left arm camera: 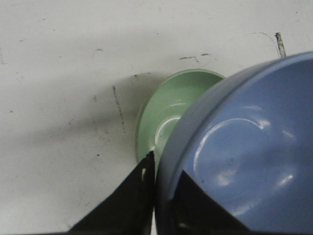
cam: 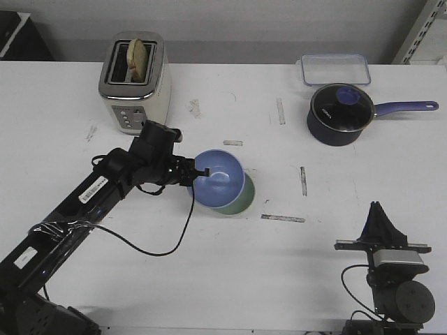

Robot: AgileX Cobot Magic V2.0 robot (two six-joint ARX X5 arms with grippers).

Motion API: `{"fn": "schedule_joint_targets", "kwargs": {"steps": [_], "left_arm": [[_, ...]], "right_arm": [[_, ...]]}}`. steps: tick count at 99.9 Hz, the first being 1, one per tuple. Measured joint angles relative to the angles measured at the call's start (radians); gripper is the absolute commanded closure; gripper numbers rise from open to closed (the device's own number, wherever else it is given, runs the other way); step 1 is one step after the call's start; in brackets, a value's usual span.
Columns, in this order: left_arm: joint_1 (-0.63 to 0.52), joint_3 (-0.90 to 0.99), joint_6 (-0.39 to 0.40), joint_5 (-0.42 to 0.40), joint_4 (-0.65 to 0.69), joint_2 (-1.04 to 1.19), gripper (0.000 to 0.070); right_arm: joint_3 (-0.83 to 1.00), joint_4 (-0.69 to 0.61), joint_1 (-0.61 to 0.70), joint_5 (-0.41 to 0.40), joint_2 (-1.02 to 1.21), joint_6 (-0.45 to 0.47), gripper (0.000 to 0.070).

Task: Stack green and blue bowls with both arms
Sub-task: 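Carry the blue bowl with the left gripper over the green bowl, then lower the blue bowl into the green bowl and open the left gripper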

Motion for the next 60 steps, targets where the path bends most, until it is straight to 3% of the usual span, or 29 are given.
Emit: {"fn": "schedule_joint_targets", "kwargs": {"steps": [60], "left_arm": [[-0.056,0.000,-0.095,-0.001,0.055,0.170,0.0684]], "right_arm": [[0.000,0.000,0.000,0.000,0.000,0.000,0.0685]]}}
